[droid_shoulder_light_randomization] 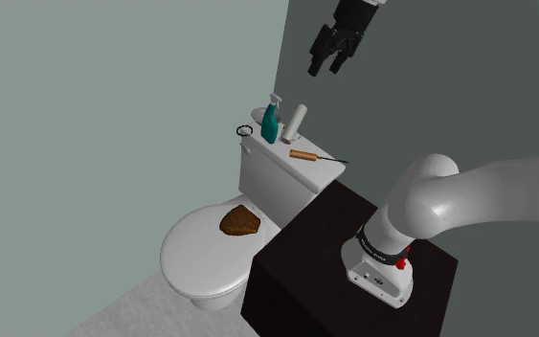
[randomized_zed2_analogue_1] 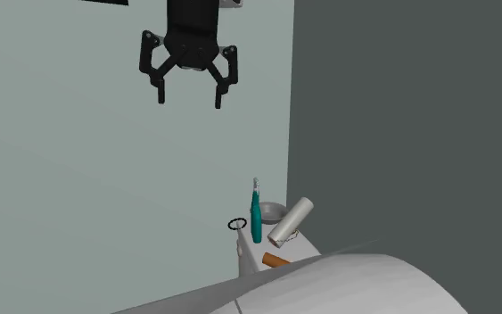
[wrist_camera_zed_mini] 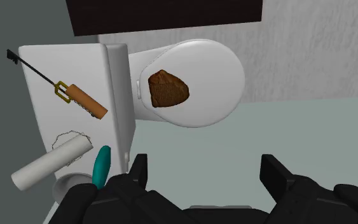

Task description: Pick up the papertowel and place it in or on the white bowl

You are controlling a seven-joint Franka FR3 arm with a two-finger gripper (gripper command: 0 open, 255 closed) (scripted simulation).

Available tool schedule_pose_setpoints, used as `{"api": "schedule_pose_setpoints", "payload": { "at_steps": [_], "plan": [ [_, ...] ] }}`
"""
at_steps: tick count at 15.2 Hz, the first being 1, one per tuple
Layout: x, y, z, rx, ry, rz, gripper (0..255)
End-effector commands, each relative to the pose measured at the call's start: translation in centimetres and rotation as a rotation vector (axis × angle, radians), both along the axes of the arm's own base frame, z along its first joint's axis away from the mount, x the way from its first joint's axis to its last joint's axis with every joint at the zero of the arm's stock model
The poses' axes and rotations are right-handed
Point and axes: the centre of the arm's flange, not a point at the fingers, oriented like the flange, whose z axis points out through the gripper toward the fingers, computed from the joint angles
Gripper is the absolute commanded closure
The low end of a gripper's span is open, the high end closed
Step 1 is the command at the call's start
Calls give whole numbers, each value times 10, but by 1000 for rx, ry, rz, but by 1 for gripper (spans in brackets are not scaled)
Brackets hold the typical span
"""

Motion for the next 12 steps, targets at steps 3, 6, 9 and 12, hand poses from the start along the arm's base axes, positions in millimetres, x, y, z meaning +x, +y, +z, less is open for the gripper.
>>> {"api": "schedule_pose_setpoints", "payload": {
  "at_steps": [3, 6, 9, 12],
  "plan": [
    [12, -5, -21, -11, -13, -44, 0],
    [30, -15, -52, -26, -32, -110, 0],
    [48, -25, -82, -42, -51, -176, 0],
    [66, -38, -112, -58, -70, -242, 0]
  ]
}}
